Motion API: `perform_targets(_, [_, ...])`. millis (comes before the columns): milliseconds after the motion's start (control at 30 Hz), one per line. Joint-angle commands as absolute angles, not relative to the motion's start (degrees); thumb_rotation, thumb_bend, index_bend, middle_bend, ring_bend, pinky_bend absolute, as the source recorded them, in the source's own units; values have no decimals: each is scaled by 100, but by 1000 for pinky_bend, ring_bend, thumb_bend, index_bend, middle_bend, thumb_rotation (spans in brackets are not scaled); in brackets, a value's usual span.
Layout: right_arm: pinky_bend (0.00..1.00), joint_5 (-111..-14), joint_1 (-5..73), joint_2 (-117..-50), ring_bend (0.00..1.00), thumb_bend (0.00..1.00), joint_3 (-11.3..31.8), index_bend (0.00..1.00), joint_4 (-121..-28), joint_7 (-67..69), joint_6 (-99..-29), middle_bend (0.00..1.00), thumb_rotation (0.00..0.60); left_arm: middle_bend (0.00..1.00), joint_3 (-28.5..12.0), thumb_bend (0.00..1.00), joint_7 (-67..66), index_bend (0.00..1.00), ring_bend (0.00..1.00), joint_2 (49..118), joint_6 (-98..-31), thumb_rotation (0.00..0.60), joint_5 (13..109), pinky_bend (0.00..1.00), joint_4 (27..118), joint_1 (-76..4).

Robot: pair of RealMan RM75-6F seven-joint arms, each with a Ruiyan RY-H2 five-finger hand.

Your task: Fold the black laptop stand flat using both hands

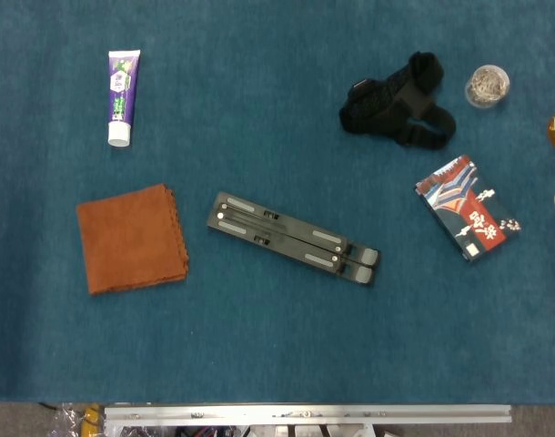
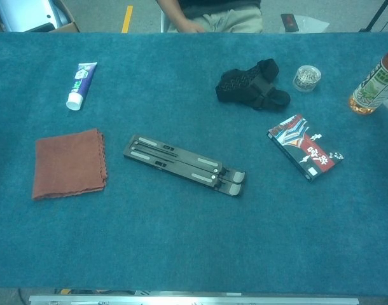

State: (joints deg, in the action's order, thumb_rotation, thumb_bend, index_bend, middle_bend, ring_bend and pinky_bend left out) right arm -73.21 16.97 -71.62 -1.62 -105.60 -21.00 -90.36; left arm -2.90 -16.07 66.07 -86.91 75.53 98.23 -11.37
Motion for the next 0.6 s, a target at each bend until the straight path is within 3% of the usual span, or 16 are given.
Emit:
perform_targets(33, [76, -7312, 1652, -7175, 0, 216, -97, 0, -10541, -2068, -8934, 190, 600, 0, -282, 282, -1740, 0, 0, 6605, -8685, 600, 7565, 0, 9841, -1103])
perform_targets(600, [76, -7454, 1347, -7142, 0, 216, 147, 0, -10616, -2054, -8829, 190, 600, 0, -351, 282, -1490, 0, 0, 6511, -8697, 600, 7694, 0, 9911, -909])
